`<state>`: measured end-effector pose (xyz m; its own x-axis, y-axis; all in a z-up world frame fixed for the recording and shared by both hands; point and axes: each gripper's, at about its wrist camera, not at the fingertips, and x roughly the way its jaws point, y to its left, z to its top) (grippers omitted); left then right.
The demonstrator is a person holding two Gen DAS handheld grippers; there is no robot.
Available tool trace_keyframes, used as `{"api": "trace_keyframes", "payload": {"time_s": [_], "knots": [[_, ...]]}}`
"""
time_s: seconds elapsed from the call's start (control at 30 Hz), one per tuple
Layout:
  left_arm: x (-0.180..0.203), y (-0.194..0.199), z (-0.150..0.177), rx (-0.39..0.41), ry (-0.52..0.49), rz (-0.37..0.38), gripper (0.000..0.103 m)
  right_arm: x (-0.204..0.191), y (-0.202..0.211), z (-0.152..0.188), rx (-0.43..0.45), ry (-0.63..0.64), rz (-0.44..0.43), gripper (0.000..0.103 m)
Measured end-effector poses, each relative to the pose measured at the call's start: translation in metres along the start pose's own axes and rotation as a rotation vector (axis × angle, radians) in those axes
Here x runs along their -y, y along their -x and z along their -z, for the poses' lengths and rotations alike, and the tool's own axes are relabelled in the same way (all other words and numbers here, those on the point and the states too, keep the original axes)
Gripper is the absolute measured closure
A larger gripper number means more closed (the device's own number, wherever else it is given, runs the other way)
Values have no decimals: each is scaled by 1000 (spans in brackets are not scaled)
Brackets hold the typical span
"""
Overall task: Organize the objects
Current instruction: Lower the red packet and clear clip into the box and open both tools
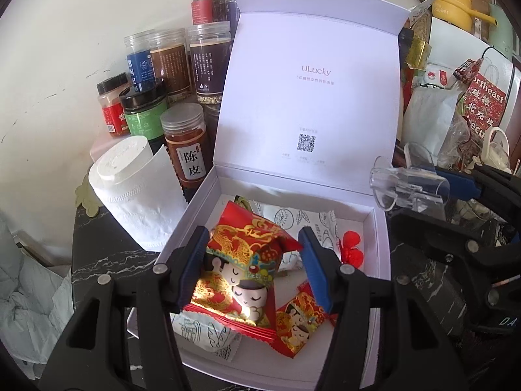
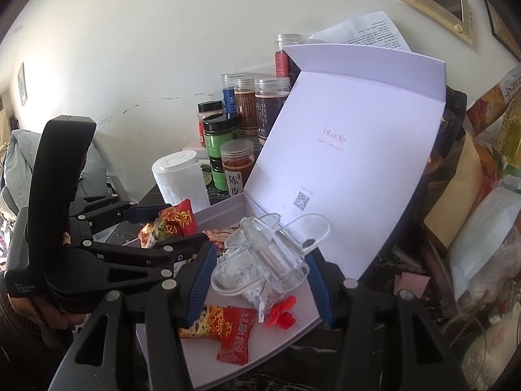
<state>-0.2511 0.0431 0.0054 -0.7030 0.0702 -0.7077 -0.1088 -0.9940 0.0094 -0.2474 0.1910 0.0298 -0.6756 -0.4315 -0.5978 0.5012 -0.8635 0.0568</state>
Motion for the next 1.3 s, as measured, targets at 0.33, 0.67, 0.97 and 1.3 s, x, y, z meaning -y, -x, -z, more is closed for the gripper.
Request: {"api": "trace_keyframes", "payload": {"time_s": [0.33, 0.67, 0.97, 1.3], "knots": [[-5, -30, -4, -38, -15, 4, 48, 12, -34, -5, -54, 19, 3, 48], [1, -54, 21, -118, -35, 32, 47, 1, -60, 13, -157, 50, -56, 48], [1, -61, 27, -153, -32, 30, 47, -3, -75, 25, -222, 63, -96, 48], [2, -68, 26, -191, -18, 24, 41, 4, -83, 32, -275, 31, -129, 47]]}}
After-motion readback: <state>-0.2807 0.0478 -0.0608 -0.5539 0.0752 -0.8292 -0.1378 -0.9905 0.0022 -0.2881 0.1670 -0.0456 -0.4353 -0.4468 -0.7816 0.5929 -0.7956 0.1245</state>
